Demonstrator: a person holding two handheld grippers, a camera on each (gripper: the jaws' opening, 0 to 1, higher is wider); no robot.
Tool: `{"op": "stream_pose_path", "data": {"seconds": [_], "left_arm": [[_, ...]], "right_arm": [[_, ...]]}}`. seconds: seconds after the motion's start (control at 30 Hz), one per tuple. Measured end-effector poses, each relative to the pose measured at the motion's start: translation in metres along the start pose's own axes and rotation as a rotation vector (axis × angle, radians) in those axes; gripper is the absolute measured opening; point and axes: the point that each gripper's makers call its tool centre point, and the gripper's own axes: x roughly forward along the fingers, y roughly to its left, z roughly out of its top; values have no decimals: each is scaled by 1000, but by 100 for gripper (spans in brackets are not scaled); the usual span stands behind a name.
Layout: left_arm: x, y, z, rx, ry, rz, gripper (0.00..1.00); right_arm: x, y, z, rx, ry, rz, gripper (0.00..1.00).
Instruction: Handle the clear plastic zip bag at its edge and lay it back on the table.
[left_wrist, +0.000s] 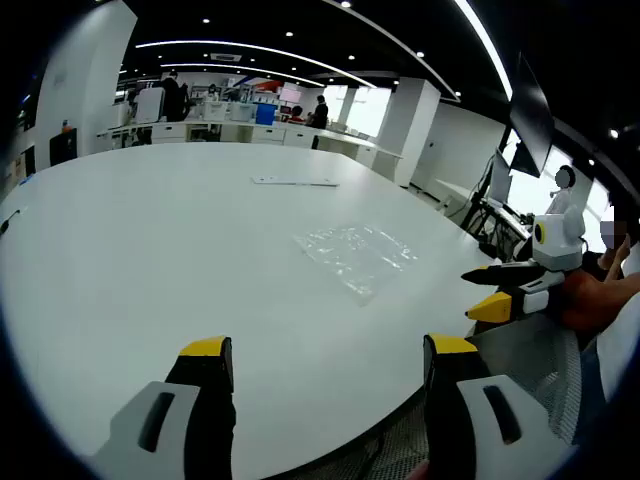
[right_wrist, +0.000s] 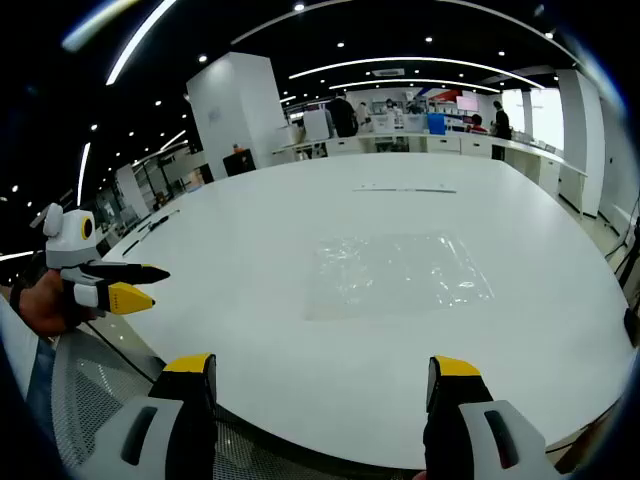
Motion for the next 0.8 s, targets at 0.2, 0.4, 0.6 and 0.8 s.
{"op": "stream_pose_path", "data": {"seconds": [0.2,0.4,0.6,0.8], "left_arm": [[0,2,1,-5,-2,3,78],[-1,0,1,-5,0,3,78],[-1,0,1,-5,2,2,78],[0,2,1,-10,-2,4,77]], "right_arm": [[0,-1,-1,0,1,-1,87],[0,-1,-1,1,3,-1,87],[1,-2,-1,2,2,-1,87],[1,-2,-1,2,5,0,87]]}}
